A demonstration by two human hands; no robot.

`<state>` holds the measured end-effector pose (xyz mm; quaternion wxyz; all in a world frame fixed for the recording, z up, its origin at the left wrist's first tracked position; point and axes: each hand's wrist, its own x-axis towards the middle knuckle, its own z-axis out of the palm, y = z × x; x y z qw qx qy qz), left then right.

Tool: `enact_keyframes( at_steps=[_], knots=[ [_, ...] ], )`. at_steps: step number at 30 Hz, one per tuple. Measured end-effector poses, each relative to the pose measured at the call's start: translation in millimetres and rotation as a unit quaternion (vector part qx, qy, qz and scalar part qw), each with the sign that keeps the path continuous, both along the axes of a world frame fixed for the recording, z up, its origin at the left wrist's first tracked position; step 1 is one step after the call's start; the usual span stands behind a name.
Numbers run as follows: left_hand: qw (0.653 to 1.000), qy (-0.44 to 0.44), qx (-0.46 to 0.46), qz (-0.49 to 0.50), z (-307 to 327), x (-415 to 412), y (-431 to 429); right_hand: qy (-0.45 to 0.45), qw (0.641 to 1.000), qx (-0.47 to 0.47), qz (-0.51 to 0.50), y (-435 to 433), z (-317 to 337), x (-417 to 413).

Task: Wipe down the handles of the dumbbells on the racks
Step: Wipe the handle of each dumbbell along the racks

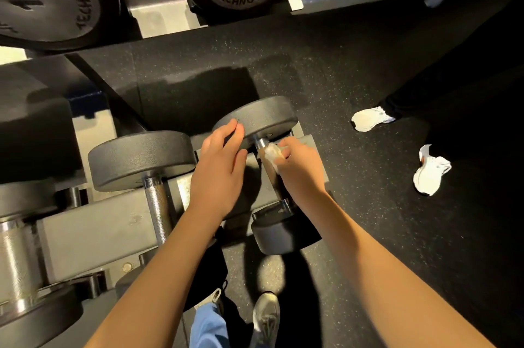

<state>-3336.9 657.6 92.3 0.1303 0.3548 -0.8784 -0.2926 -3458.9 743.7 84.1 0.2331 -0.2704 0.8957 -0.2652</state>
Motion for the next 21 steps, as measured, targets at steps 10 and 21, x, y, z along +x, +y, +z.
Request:
enact_keyframes(
  at_steps=[10,21],
  knots=[
    [0.999,0.019,0.023,0.009,0.7,-0.9,0.2,-0.048,0.995,0.069,0.053,24.0,-12.7,-13.4],
    [0.999,0.022,0.034,0.011,-0.4,0.9,0.8,-0.044,0.996,-0.08,0.005,4.1,-5.5,-4.7]
  ],
)
